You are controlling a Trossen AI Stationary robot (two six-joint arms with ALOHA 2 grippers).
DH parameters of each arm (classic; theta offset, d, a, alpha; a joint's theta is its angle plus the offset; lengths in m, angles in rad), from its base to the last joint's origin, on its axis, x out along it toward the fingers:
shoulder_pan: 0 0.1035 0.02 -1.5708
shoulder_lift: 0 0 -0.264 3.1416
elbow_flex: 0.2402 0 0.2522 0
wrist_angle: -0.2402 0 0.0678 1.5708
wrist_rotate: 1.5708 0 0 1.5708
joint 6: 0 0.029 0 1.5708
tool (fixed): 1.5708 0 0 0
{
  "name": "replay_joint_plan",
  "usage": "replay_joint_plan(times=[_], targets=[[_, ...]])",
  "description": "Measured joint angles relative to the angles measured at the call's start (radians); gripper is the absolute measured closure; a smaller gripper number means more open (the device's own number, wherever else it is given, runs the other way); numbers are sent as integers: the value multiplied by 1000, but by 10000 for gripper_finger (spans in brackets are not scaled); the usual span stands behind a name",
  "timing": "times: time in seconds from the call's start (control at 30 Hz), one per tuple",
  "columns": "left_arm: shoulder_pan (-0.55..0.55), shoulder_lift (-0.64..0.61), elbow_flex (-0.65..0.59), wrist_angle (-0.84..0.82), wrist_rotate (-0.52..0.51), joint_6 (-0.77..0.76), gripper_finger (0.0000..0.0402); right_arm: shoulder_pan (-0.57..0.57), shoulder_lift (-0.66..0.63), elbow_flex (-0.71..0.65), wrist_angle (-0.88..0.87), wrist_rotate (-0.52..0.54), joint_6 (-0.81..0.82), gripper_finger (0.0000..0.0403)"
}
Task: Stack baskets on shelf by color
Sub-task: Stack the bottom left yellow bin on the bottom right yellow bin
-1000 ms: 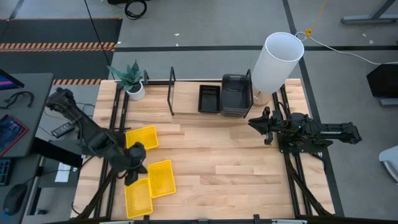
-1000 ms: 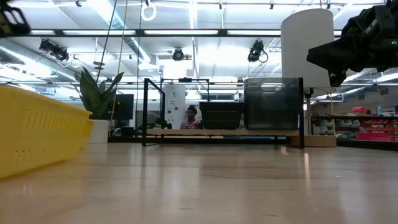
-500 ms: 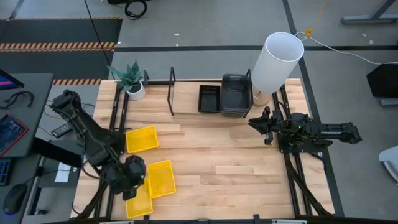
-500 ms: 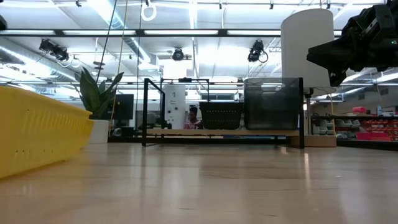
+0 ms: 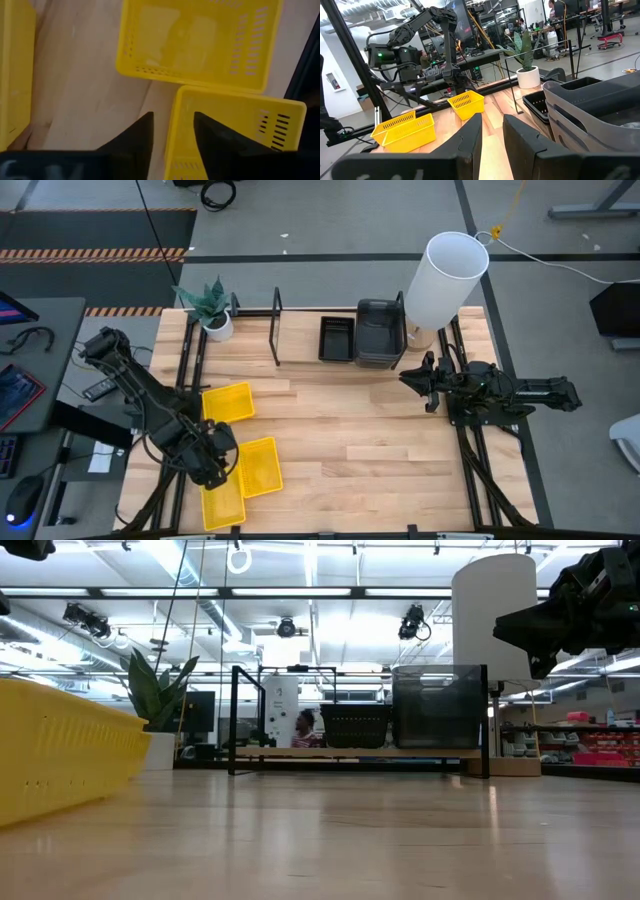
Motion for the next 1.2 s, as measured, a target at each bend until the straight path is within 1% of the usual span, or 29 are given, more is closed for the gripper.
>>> replay_joint_plan(times=[0.17, 0.3, 0.73, 0.87, 1.03, 1.2], targets=[[-2, 0, 0, 1, 5, 1, 214, 0, 0, 0, 0, 0, 0, 319], [-3, 0, 0, 1, 5, 1, 201, 0, 0, 0, 0, 0, 0, 319], [-3, 0, 0, 2, -39, 0, 225, 0, 0, 0, 0, 0, 0, 319], [-3, 0, 0, 2, -65, 0, 225, 0, 0, 0, 0, 0, 0, 319], [-3, 0, 0, 3, -72, 0, 229, 0, 0, 0, 0, 0, 0, 319], [-20, 1, 0, 6, -124, -7, 230, 0, 0, 0, 0, 0, 0, 320]])
